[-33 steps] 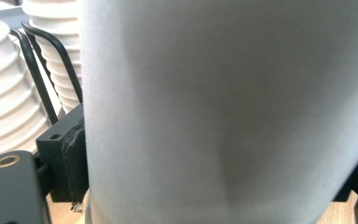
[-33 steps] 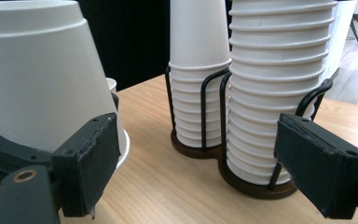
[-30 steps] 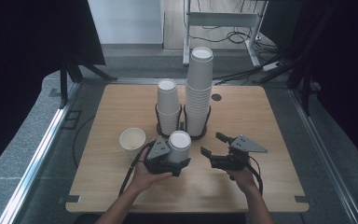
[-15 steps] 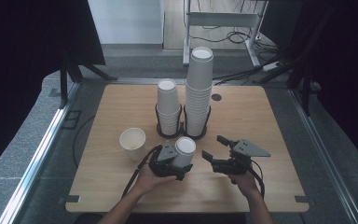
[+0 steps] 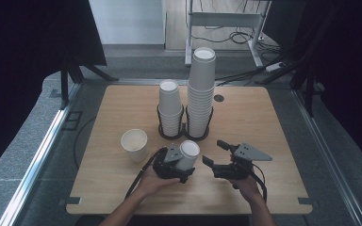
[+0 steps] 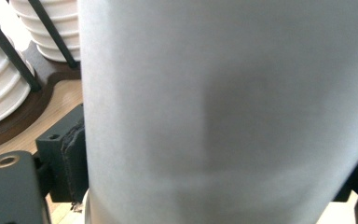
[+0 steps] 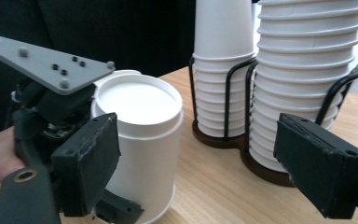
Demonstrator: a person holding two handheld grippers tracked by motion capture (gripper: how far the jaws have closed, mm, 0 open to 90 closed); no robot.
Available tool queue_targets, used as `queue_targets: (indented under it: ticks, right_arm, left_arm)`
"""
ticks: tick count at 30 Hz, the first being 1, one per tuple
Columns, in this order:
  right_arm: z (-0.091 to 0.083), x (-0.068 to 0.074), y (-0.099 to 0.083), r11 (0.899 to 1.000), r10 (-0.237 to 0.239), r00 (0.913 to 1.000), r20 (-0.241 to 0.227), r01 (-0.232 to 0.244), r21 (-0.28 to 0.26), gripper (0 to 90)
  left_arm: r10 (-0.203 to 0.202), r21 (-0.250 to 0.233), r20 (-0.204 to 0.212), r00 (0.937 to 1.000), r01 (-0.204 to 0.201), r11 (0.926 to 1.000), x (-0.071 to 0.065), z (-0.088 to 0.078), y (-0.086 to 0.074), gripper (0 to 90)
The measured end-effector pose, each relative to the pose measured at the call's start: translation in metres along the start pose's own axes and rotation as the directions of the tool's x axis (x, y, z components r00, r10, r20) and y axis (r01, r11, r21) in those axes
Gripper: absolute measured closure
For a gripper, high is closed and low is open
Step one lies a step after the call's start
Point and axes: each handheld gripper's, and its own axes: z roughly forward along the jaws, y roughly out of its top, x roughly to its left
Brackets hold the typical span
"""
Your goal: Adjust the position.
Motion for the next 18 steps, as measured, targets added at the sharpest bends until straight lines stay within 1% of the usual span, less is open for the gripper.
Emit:
queue_targets:
  ticks: [2, 6, 8, 11, 14, 18]
  right_arm:
    - [0.000, 0.002, -0.001, 1.000, 0.006, 0.9999, -0.010, -0.006, 0.001, 14.8]
    - [0.002, 0.003, -0.003, 0.999, 0.037, 0.9985, -0.040, -0.037, -0.001, 14.8]
    - [0.005, 0.003, -0.005, 0.999, 0.050, 0.9974, -0.052, -0.050, 0.004, 14.7]
    - [0.010, 0.004, -0.009, 0.998, 0.060, 0.9961, -0.065, -0.058, 0.021, 14.1]
    - [0.015, 0.006, -0.013, 0.996, 0.082, 0.9927, -0.088, -0.079, 0.036, 13.7]
    - [0.022, 0.008, -0.018, 0.995, 0.090, 0.9912, -0.097, -0.085, 0.055, 13.5]
  left_arm:
    - [0.002, 0.008, -0.001, 1.0000, -0.002, 1.0000, -0.001, 0.001, 0.000, 12.4]
    - [0.018, 0.024, -0.003, 0.9998, -0.018, 0.9996, -0.001, 0.003, -0.001, 12.3]
    - [0.018, 0.025, -0.006, 0.9998, -0.018, 0.9995, -0.002, 0.005, -0.001, 12.4]
    - [0.022, 0.029, -0.007, 0.9997, -0.022, 0.9993, -0.002, 0.005, -0.001, 12.3]
    - [0.028, 0.031, -0.008, 0.9996, -0.027, 0.9991, -0.003, 0.005, -0.001, 12.4]
    - [0.041, 0.038, 0.001, 0.9992, -0.041, 0.9984, -0.006, 0.007, -0.001, 12.3]
